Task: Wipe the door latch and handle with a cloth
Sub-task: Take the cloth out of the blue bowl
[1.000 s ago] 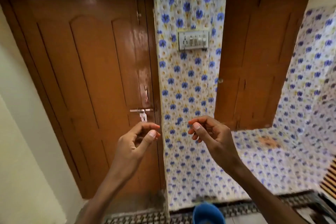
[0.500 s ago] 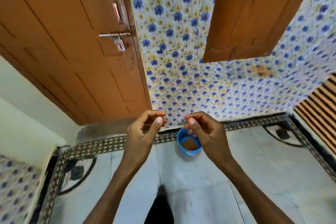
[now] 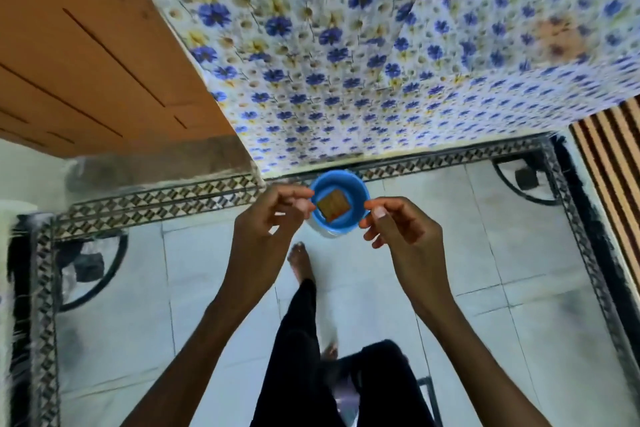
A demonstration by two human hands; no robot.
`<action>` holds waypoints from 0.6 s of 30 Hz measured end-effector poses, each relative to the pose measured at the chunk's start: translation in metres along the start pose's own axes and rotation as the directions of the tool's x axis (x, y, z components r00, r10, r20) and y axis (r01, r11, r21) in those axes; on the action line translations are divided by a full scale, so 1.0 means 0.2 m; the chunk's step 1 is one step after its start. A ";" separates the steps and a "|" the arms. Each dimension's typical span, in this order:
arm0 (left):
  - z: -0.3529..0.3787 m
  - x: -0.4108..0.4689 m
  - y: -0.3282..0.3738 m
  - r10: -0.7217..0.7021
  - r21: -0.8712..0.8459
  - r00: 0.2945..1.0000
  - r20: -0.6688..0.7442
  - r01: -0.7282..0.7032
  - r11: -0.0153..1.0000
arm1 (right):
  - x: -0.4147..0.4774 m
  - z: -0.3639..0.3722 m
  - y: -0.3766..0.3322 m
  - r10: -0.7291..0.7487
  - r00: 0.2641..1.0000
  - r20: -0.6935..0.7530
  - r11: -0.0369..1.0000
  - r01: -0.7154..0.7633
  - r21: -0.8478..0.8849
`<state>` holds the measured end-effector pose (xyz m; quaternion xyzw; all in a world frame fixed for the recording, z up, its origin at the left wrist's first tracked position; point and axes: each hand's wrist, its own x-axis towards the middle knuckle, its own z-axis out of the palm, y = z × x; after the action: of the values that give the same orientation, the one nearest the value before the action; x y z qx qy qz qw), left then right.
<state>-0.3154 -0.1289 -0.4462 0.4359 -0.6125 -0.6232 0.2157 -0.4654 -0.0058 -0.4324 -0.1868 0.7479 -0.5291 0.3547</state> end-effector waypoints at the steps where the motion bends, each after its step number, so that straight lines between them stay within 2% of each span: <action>1: 0.03 0.09 -0.06 -0.018 -0.004 1.000 0.003 0.018 1.000 | 0.09 0.02 0.06 0.027 1.000 -0.004 1.000 -0.027 0.001; 6: 0.24 0.54 -0.68 -0.133 -0.012 0.991 -0.022 0.133 0.991 | 0.64 0.16 0.65 0.125 0.992 0.013 0.992 -0.124 -0.037; 8: 0.34 0.69 -1.02 -0.168 0.020 0.985 -0.035 0.169 0.985 | 0.85 0.23 1.02 0.157 0.987 0.028 0.985 -0.154 -0.082; 13: 0.56 1.06 -1.91 -0.241 0.127 0.955 -0.172 0.264 0.956 | 1.37 0.36 1.99 0.242 0.961 0.132 0.915 -0.181 -0.360; 15: 0.64 1.19 -2.29 -0.231 0.183 0.942 -0.245 0.279 0.943 | 1.59 0.38 2.42 0.225 0.949 0.222 0.815 -0.059 -0.577; 18: 0.71 1.32 -2.71 -0.141 0.277 0.946 -0.291 0.225 0.934 | 1.88 0.44 2.85 0.285 0.883 0.374 0.570 0.158 -0.806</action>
<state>-0.4250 -0.1742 -1.0544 0.5996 -0.6235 -0.4735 0.1662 -0.6014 -0.0982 -1.1000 -0.4220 0.8046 -0.0479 0.4150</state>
